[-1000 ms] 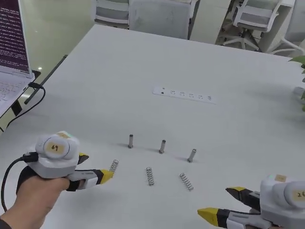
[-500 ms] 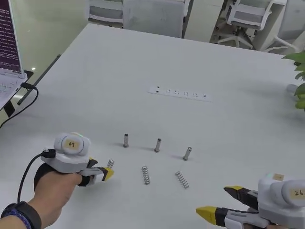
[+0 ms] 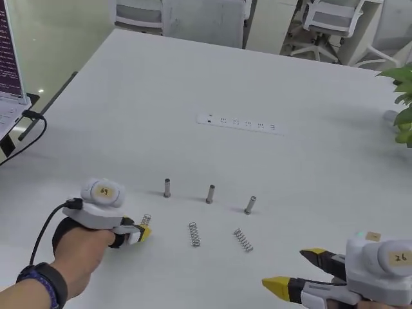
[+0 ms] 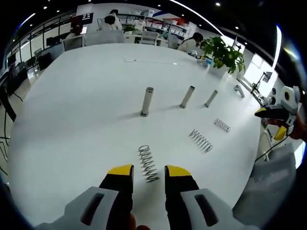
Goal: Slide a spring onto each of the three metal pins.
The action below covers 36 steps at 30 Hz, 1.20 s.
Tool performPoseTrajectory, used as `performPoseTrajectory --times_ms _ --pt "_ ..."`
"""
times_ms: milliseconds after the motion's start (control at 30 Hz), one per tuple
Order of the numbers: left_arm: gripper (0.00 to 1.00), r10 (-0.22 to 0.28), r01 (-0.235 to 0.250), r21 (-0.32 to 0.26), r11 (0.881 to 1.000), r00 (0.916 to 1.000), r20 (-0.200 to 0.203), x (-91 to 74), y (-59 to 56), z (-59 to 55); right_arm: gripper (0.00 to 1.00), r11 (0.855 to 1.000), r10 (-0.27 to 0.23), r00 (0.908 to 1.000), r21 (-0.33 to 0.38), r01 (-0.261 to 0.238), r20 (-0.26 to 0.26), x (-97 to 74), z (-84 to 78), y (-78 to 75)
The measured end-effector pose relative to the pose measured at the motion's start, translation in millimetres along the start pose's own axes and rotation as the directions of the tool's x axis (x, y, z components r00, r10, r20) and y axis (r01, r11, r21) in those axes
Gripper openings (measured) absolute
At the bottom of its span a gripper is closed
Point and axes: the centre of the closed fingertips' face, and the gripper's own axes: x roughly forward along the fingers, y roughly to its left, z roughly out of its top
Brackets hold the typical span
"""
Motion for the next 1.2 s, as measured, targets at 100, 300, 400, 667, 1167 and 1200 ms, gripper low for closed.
performPoseTrajectory --times_ms 100,300,400,667,1167,1200 --pt "0.17 0.004 -0.004 -0.002 1.0 0.9999 -0.014 1.8 0.9 -2.8 0.7 1.0 0.0 1.0 -0.005 0.0 -0.003 0.2 -0.1 -0.5" --pt "0.11 0.007 -0.007 -0.002 1.0 0.9997 -0.022 4.0 0.2 -5.0 0.71 1.0 0.002 1.0 -0.008 -0.002 -0.007 0.6 -0.2 -0.2" --pt "0.09 0.011 -0.011 0.007 1.0 0.9996 -0.027 4.5 0.1 -5.9 0.71 1.0 0.003 1.0 -0.009 -0.003 -0.008 0.8 0.0 0.2" --pt "0.03 0.033 -0.03 0.054 0.998 0.9985 -0.044 3.2 4.2 -8.2 0.71 1.0 0.002 1.0 -0.012 -0.002 -0.007 0.3 1.3 0.5" --pt "0.02 0.015 -0.009 0.101 0.995 0.9978 -0.065 -5.9 1.2 -11.9 0.7 1.0 0.012 0.9999 -0.018 -0.012 -0.006 3.3 4.7 2.1" --pt "0.02 0.01 -0.004 0.098 0.995 0.998 -0.062 -7.4 1.1 -11.6 0.7 1.0 0.013 0.9999 -0.02 -0.014 -0.007 3.9 4.4 1.9"
